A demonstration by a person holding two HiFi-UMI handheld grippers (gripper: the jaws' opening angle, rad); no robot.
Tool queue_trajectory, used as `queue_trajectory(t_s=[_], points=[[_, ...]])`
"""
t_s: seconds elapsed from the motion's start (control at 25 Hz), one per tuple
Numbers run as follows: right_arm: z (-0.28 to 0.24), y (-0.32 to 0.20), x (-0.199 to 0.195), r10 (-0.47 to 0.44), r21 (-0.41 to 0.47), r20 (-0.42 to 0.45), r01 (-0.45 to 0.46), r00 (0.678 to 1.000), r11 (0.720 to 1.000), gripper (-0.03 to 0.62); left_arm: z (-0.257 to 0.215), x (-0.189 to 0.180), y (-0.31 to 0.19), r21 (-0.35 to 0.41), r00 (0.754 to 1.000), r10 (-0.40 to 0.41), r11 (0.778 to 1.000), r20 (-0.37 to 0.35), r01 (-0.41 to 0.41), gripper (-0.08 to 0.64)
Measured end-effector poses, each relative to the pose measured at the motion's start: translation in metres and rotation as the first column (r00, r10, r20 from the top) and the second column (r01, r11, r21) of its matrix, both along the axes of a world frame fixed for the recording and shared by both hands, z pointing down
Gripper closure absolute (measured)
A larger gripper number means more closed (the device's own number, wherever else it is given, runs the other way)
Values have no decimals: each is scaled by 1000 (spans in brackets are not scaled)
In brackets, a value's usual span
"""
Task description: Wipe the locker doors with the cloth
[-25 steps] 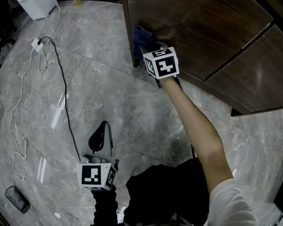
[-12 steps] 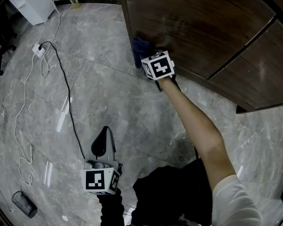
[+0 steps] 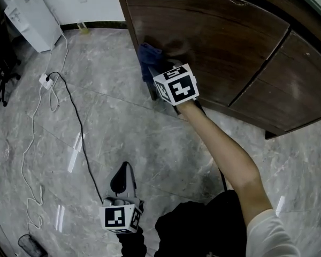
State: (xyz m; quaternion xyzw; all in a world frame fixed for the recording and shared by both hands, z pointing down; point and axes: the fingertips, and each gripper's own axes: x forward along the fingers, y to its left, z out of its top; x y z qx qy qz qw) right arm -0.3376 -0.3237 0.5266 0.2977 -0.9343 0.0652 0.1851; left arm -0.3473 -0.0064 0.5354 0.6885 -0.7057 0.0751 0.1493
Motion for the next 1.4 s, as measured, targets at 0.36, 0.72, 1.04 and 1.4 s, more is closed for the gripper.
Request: queue_trajectory(t_s=[0.36, 0.72, 1.04, 1.4], points=[[-114, -4, -8, -11, 87, 110, 1, 994, 996, 503, -13, 10, 0, 12, 1000, 7, 1000, -1, -7, 558], [-184, -6, -14, -25, 153, 178, -3, 984, 988, 503, -22, 21, -2, 17, 1000, 20, 1000, 16, -20, 558], [-208, 31, 11, -149, 216, 260, 93, 954, 972, 503, -32, 35, -7, 12, 998, 13, 1000, 61, -14, 558], [-213, 74, 81, -232, 221, 321, 165, 918, 961, 503, -66, 74, -23, 26, 991, 21, 999, 129, -25, 558]])
